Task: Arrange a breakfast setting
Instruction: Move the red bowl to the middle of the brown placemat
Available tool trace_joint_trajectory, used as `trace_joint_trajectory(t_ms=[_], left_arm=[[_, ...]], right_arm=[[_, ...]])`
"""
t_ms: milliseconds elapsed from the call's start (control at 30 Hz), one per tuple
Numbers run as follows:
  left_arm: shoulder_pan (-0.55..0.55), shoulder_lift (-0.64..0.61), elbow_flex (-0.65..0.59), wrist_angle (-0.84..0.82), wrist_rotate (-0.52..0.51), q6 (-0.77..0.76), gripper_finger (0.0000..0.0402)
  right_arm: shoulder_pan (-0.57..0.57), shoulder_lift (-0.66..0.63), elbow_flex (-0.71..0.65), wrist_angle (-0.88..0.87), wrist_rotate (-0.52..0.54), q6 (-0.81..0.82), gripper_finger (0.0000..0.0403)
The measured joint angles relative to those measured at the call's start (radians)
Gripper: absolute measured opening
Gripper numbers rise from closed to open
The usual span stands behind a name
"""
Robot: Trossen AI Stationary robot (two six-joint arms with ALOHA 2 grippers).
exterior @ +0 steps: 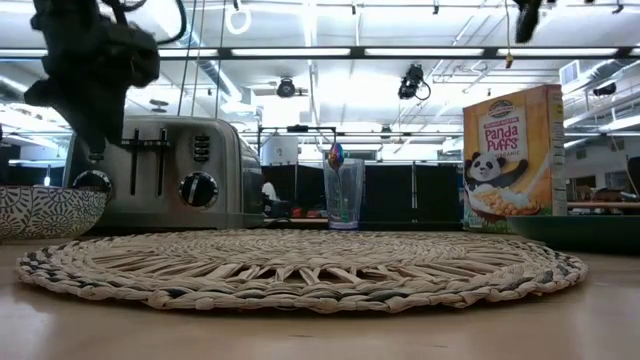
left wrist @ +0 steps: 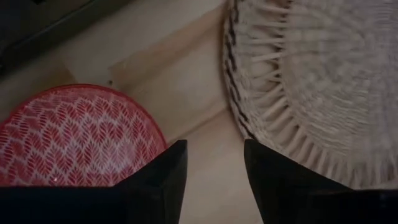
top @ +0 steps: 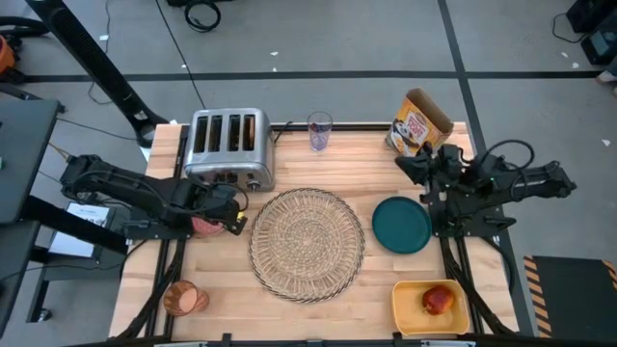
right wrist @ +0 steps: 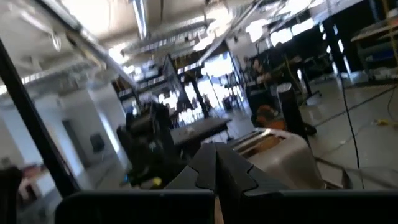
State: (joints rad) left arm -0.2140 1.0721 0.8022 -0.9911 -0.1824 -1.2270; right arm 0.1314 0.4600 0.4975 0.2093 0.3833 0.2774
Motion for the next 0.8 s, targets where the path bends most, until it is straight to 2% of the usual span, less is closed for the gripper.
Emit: trace_joint_trajectory(t_ms=[200, 333, 567, 800], left_arm=[[-0.005, 0.001, 0.029, -0.102, 0.003, 0.0, 0.0158], [-0.005, 0.011, 0.021, -0.098, 0.003, -0.017, 0.0176], [-0.005, 0.067, -0.025, -0.1, 0.004, -0.048, 0.0228], [0.0, 0.132, -0.026, -0.102, 0.004, -0.054, 0.0233]], right_arm=[[0.048, 0.2, 0.149, -0.057, -0.017, -0.041, 0.0009], [0.071, 0.32, 0.216, -0.056, -0.01, -0.051, 0.0017], [0.066, 0.449, 0.261, -0.039, -0.062, 0.04, 0.0078], [0.076, 0.546, 0.293, 0.029, -0.071, 0.036, 0.0126]])
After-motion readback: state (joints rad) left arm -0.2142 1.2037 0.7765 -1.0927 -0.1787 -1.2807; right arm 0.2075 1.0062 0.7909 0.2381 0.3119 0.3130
